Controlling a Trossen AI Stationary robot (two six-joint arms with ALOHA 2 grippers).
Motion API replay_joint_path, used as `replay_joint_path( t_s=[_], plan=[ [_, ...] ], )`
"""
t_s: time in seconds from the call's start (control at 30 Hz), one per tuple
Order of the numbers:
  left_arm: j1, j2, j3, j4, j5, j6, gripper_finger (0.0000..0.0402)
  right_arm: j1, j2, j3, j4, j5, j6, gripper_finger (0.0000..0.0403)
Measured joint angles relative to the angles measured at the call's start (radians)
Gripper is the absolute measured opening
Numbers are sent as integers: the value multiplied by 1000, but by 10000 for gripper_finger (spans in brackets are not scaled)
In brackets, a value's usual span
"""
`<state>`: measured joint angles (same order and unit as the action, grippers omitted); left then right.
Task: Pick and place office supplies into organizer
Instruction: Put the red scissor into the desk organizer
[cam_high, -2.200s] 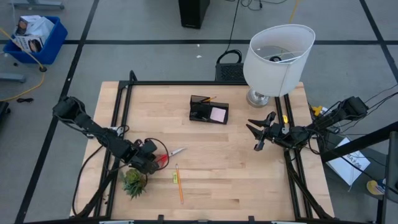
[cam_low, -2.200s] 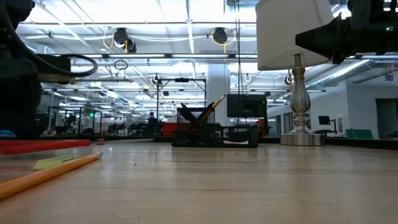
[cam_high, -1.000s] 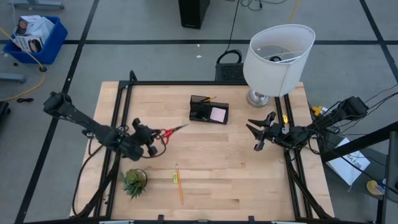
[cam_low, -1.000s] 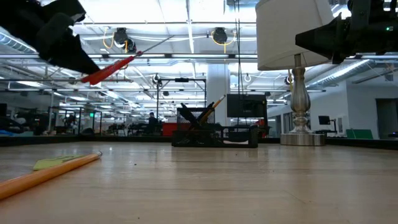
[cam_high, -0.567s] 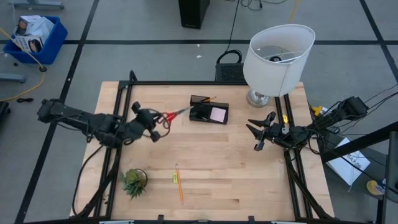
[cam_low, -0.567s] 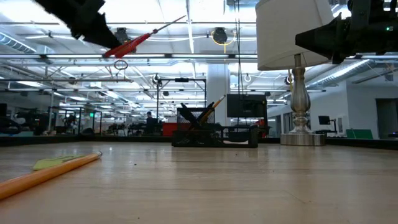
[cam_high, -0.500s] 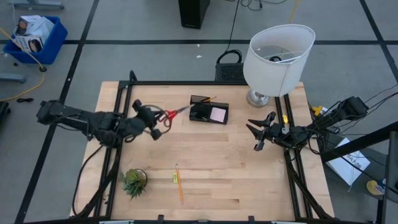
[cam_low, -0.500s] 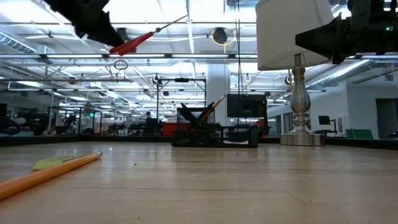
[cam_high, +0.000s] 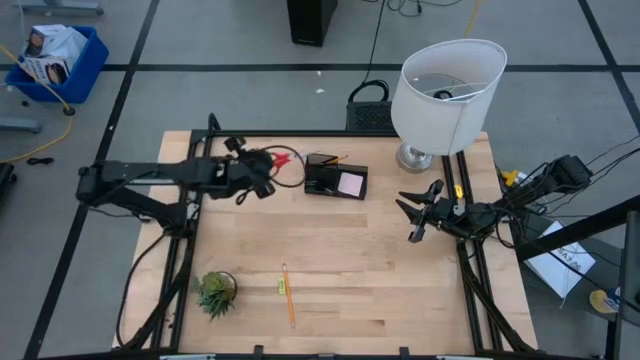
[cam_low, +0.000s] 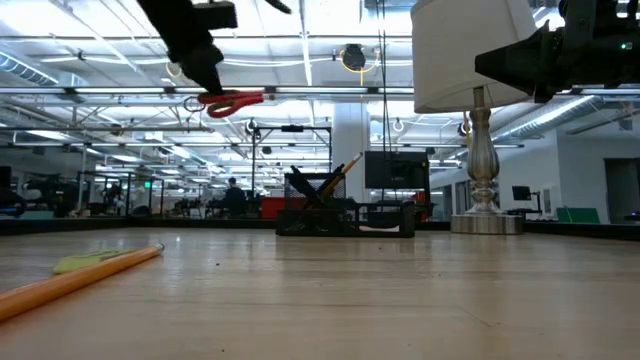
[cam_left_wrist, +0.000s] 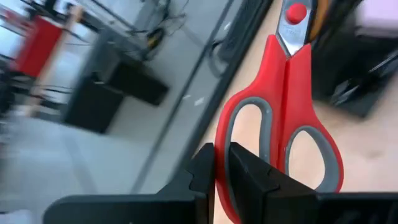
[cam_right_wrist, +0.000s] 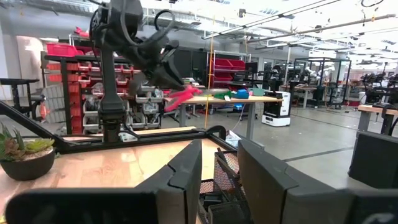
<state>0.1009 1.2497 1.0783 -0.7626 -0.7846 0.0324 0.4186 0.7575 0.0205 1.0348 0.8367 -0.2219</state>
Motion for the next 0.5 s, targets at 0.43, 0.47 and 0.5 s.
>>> replay_joint_path(
  t_s=[0.43,0.47,0.5],
  plan=[
    [37,293,160,-123,-311,352,42,0,0,0,0,0,0,100],
    [35,305,160,-124,-324,394,42,0,0,0,0,0,0,100],
    [32,318,160,-125,-325,436,42,0,0,0,0,0,0,100]
  ],
)
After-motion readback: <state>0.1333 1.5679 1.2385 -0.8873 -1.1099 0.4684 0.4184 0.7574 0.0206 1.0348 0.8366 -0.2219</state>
